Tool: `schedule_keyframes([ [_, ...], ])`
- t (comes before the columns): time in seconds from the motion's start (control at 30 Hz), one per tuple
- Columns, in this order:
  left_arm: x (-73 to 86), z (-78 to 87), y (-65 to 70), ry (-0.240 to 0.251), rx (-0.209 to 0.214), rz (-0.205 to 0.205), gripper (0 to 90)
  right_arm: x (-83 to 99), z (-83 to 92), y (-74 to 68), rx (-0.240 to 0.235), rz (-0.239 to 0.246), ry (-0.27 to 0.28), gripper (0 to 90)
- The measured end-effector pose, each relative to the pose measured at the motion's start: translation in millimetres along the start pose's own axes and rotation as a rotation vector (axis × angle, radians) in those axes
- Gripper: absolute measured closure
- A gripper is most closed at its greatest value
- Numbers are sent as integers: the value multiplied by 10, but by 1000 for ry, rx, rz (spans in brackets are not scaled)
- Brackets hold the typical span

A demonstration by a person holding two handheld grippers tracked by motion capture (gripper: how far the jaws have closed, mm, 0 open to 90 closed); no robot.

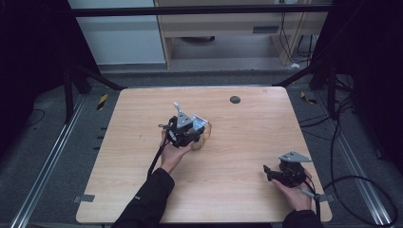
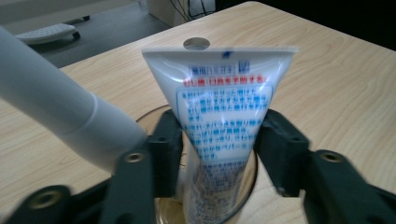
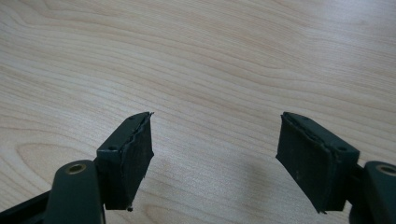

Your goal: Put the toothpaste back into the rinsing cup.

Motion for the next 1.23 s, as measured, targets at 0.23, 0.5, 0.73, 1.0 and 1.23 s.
schedule_keyframes([
  [0.23,25,204,-2,-3,-26,1,394,0,4,-6,1,-1,2,260],
  [0.5,168,627,-10,19,-23,-5,347,7,23,-13,3,-1,2,242],
  [0.73,652,928,-90,-61,-33,43,309,16,19,-37,-5,-12,1,196],
  [1.0,1206,1124,-247,-178,-78,111,282,23,44,-63,3,-12,8,162],
  [1.23,1537,1346,-451,-257,-171,153,269,28,39,-112,3,-16,0,137],
])
Point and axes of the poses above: each handheld gripper's, and its own axes: z roughly backward along the jaws, x roughly out of its underside, y roughly to its right, the point moved 5 cm from there along -z, roughly forward along the jaws, and after that the axes turned 1 degree about -y, right-handed, at the moved point
